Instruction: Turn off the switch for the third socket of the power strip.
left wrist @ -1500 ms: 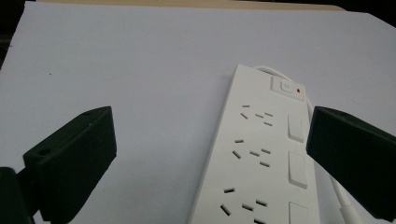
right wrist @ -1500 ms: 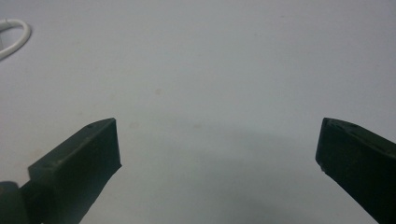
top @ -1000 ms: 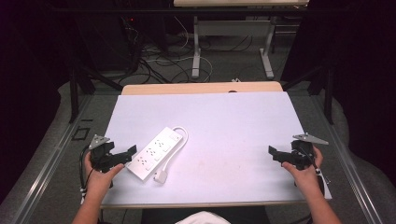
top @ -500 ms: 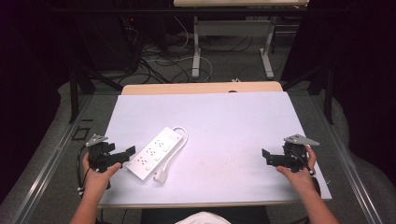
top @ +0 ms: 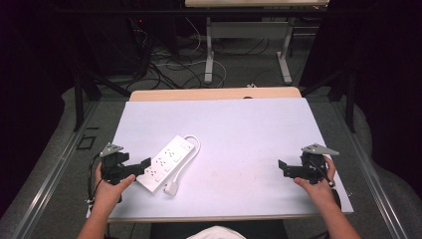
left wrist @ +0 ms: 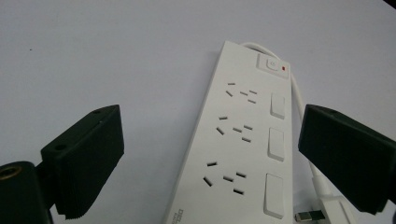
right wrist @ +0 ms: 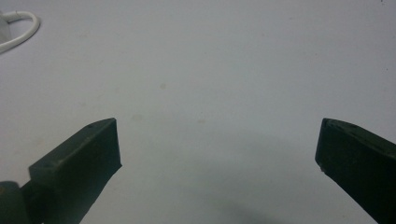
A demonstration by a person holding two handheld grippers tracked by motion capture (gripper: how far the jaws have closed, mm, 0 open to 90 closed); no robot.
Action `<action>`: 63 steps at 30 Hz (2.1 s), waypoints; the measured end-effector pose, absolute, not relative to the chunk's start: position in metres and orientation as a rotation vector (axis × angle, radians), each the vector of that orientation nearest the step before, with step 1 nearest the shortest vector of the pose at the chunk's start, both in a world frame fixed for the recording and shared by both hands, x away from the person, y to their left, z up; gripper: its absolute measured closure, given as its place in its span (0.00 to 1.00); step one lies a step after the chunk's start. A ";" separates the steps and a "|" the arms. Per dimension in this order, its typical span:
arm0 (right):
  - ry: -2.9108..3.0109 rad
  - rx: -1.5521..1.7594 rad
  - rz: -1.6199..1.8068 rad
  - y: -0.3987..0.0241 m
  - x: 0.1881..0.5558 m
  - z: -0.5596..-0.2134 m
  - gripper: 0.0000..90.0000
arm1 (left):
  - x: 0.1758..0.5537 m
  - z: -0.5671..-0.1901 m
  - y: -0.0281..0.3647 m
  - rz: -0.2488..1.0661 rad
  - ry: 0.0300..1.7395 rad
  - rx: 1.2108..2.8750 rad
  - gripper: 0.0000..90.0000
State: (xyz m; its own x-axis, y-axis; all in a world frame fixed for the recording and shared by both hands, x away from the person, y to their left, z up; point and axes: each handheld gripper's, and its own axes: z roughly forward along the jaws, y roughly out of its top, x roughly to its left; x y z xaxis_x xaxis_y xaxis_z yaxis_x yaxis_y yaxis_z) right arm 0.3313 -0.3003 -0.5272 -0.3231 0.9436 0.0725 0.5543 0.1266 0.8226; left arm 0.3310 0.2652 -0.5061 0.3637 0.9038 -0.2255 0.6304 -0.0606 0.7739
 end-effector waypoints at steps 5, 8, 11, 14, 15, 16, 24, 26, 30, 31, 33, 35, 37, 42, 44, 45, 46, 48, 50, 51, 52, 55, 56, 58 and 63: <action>1.952 1.448 1.080 -0.300 0.332 -0.529 0.00 | 0.330 -0.505 0.261 0.429 1.337 1.837 0.17; 1.962 1.443 1.077 -0.300 0.332 -0.529 0.00 | 0.329 -0.506 0.258 0.441 1.326 1.839 0.18; 1.965 1.445 1.080 -0.300 0.332 -0.530 0.00 | 0.329 -0.507 0.255 0.442 1.315 1.861 0.19; 1.963 1.442 1.079 -0.300 0.333 -0.530 0.00 | 0.329 -0.508 0.253 0.437 1.308 1.876 0.20; 1.963 1.443 1.078 -0.300 0.333 -0.531 0.00 | 0.329 -0.508 0.250 0.449 1.297 1.876 0.21; 1.964 1.444 1.075 -0.300 0.333 -0.531 0.00 | 0.328 -0.508 0.249 0.451 1.295 1.876 0.22; 1.966 1.439 1.069 -0.299 0.333 -0.532 0.00 | 0.326 -0.506 0.245 0.434 1.280 1.896 0.37; 1.967 1.434 1.067 -0.299 0.333 -0.533 0.00 | 0.326 -0.507 0.244 0.406 1.286 1.898 0.42; 1.966 1.434 1.068 -0.299 0.333 -0.533 0.00 | 0.326 -0.507 0.243 0.388 1.287 1.902 0.50; 1.966 1.433 1.068 -0.299 0.333 -0.533 0.00 | 0.326 -0.507 0.243 0.379 1.283 1.904 0.50; 1.965 1.432 1.069 -0.299 0.333 -0.533 0.00 | 0.326 -0.507 0.243 0.365 1.278 1.903 0.51; 1.965 1.432 1.069 -0.299 0.334 -0.534 0.00 | 0.326 -0.507 0.243 0.344 1.266 1.906 0.54; 1.963 1.433 1.069 -0.299 0.334 -0.534 0.00 | 0.325 -0.507 0.243 0.340 1.270 1.910 0.54; 1.964 1.435 1.069 -0.300 0.334 -0.534 0.00 | 0.323 -0.507 0.240 0.313 1.207 1.937 0.60; 1.965 1.433 1.068 -0.300 0.334 -0.534 0.00 | 0.323 -0.506 0.239 0.281 1.187 1.960 0.63; 1.966 1.432 1.069 -0.300 0.334 -0.534 0.00 | 0.322 -0.506 0.237 0.268 1.184 1.972 0.64; 1.966 1.432 1.069 -0.300 0.334 -0.534 0.00 | 0.322 -0.506 0.236 0.240 1.183 1.978 0.65; 1.957 1.433 1.070 -0.299 0.334 -0.535 0.00 | 0.323 -0.507 0.234 0.228 1.185 1.987 0.65; 1.966 1.434 1.072 -0.299 0.334 -0.535 0.00 | 0.323 -0.507 0.234 0.206 1.188 2.008 0.66; 1.967 1.435 1.072 -0.299 0.334 -0.535 0.00 | 0.323 -0.507 0.234 0.199 1.189 2.012 0.67; 1.968 1.433 1.070 -0.300 0.334 -0.535 0.00 | 0.323 -0.507 0.234 0.199 1.189 2.012 0.67; 1.960 1.441 1.065 -0.299 0.335 -0.536 0.00 | 0.324 -0.507 0.234 0.185 1.206 2.033 0.69; 1.969 1.444 1.066 -0.299 0.335 -0.536 0.00 | 0.324 -0.508 0.234 0.181 1.222 2.025 0.69; 1.971 1.440 1.067 -0.299 0.335 -0.537 0.00 | 0.325 -0.507 0.235 0.161 1.243 2.043 0.70; 1.973 1.444 1.070 -0.298 0.336 -0.537 0.00 | 0.328 -0.512 0.237 0.117 1.310 2.058 0.72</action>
